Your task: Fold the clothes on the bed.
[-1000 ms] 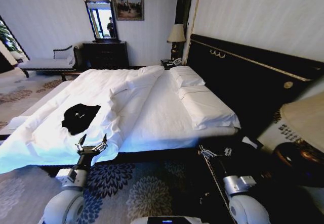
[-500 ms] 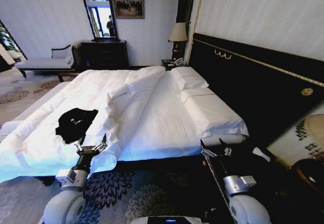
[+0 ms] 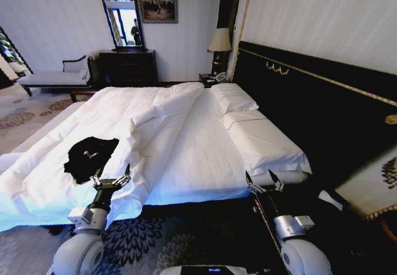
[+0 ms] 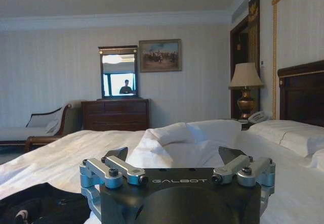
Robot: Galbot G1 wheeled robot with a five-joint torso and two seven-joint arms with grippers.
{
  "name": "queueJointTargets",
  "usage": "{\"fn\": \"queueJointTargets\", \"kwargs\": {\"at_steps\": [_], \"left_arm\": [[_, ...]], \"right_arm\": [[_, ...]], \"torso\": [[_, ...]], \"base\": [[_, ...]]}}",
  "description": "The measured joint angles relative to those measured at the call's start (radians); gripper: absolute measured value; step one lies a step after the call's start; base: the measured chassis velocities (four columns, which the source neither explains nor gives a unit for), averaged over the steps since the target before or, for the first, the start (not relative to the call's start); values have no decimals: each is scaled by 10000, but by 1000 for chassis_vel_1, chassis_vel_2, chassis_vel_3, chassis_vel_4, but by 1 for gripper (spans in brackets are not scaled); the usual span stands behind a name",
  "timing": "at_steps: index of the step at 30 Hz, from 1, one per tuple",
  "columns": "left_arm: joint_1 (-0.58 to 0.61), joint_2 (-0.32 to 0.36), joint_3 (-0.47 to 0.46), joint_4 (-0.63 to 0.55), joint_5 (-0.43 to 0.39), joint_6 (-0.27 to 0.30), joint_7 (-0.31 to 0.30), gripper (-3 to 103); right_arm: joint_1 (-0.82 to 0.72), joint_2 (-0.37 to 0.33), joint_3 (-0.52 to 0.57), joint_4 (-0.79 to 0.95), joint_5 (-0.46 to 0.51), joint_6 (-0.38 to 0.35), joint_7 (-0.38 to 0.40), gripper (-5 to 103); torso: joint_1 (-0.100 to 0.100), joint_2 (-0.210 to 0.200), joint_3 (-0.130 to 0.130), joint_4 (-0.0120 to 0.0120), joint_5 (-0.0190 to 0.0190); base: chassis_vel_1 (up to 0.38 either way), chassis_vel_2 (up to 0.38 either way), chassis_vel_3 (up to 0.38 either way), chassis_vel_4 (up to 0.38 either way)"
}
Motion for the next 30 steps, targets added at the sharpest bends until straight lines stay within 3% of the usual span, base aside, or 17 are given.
{"fn": "queueJointTargets", "kwargs": {"at_steps": [30], "left_arm": [[-70, -6, 34, -38, -32, 81, -57, 100]], "right_arm": [[60, 11, -4, 72, -15, -282, 65, 100]], "torso": [[0, 0, 0, 0, 0]], "base": [[-1, 82, -4, -78]]}}
